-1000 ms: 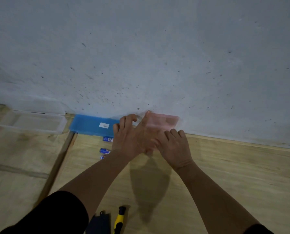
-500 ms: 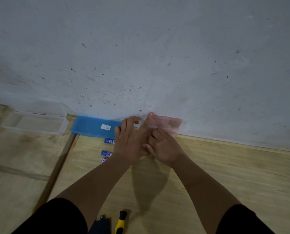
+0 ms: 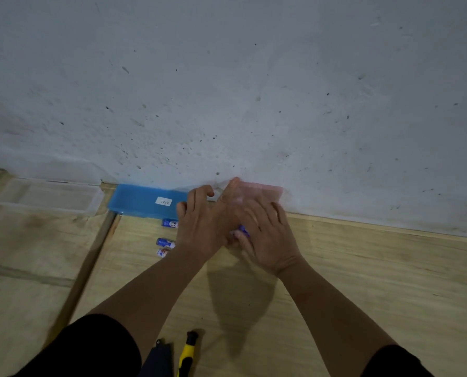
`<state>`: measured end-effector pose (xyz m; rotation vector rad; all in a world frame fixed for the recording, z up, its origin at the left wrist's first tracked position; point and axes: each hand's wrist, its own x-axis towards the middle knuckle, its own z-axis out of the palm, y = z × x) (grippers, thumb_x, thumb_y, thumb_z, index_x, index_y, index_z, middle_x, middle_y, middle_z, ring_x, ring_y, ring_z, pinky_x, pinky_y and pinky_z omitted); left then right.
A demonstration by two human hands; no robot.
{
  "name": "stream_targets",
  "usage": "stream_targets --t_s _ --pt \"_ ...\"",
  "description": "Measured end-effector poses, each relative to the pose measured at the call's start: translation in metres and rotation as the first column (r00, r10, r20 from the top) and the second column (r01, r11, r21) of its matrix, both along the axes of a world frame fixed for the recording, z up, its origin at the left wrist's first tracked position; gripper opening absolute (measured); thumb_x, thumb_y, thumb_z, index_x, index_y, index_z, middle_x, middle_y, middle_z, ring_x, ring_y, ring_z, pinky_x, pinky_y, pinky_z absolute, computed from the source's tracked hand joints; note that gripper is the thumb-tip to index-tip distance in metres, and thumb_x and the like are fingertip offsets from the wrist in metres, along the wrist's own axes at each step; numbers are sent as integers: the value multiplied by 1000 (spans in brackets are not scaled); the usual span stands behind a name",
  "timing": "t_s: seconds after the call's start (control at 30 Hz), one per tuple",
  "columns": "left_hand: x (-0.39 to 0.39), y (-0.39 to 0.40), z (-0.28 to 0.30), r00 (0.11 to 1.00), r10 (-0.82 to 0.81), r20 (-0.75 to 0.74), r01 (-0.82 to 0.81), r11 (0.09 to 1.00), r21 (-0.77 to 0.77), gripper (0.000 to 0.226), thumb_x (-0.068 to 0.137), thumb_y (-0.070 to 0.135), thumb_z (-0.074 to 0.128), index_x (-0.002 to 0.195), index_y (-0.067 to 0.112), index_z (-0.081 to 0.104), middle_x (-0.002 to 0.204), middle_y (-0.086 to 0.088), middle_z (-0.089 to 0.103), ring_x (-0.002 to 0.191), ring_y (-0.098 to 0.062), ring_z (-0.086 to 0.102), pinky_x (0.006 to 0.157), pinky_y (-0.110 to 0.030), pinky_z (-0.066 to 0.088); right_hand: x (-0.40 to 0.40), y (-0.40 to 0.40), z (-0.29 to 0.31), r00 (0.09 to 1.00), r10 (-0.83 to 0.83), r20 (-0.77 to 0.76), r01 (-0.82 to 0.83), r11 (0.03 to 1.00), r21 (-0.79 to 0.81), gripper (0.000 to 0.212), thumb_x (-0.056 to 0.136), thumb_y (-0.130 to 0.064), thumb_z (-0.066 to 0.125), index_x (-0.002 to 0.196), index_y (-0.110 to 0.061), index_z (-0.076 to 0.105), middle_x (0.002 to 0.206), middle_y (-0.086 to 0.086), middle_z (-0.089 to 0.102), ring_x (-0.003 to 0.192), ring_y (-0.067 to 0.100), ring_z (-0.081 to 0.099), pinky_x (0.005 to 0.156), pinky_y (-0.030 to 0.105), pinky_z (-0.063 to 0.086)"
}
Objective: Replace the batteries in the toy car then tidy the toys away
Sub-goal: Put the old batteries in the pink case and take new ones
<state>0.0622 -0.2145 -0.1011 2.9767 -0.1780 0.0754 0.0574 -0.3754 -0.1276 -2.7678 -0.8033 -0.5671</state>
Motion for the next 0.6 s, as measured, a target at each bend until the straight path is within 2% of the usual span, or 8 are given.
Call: stream_targets --t_s 0.07,0.13,0.23,0.3,0.4,0.5,0.6 --pt "-3 -2 2 1000 23 -20 -23 1000 -1 103 72 48 73 144 45 -1 138 -6 19 121 -20 16 89 -34 18 -1 -3 11 989 -90 116 89 996 19 50 91 -37 40 136 -15 36 141 10 35 132 28 32 107 50 25" --pt "-8 -2 2 998 30 51 -30 1000 7 113 62 45 82 142 45 2 134 -7 24 117 -21 20 89 -38 26 -2 -5 21 984 -143 107 141 990 27 53 92 -36 39 140 -15 31 145 12 32 136 29 28 110 51 22" --pt "-14 -4 -11 975 31 220 -22 999 -41 108 41 31 92 131 38 33 124 -7 33 114 -25 33 78 -45 43 -8 -7 24 986 -161 -38 164 983 85 53 93 -33 37 141 -12 33 138 12 48 130 26 39 105 50 35" --pt "-18 -5 -14 956 10 293 8 998 -60 97 43 27 91 125 34 39 125 -6 35 116 -26 36 77 -48 45 -16 -7 22 985 -145 -97 156 980 119 51 93 -31 37 139 -9 38 129 10 56 121 22 46 99 42 41" --pt "-24 -4 -15 920 -56 388 67 998 -13 77 52 24 89 114 26 43 120 -2 41 113 -24 40 75 -50 47 -23 -5 21 982 -143 -124 157 981 116 48 94 -30 37 134 -7 47 125 9 59 115 22 49 97 33 36" --pt "-28 2 -19 922 -135 362 147 989 -7 69 54 16 86 109 27 46 112 4 58 113 -19 41 76 -52 46 -29 -1 16 984 -118 -136 128 989 71 47 97 -33 30 129 -8 53 115 8 65 102 23 60 89 32 41" --pt "-29 7 -19 933 -160 323 167 986 4 67 53 20 86 109 28 51 101 4 68 110 -17 43 75 -51 47 -32 1 14 979 -146 -140 159 984 85 46 98 -33 30 128 -8 54 106 8 68 93 22 64 85 28 43"
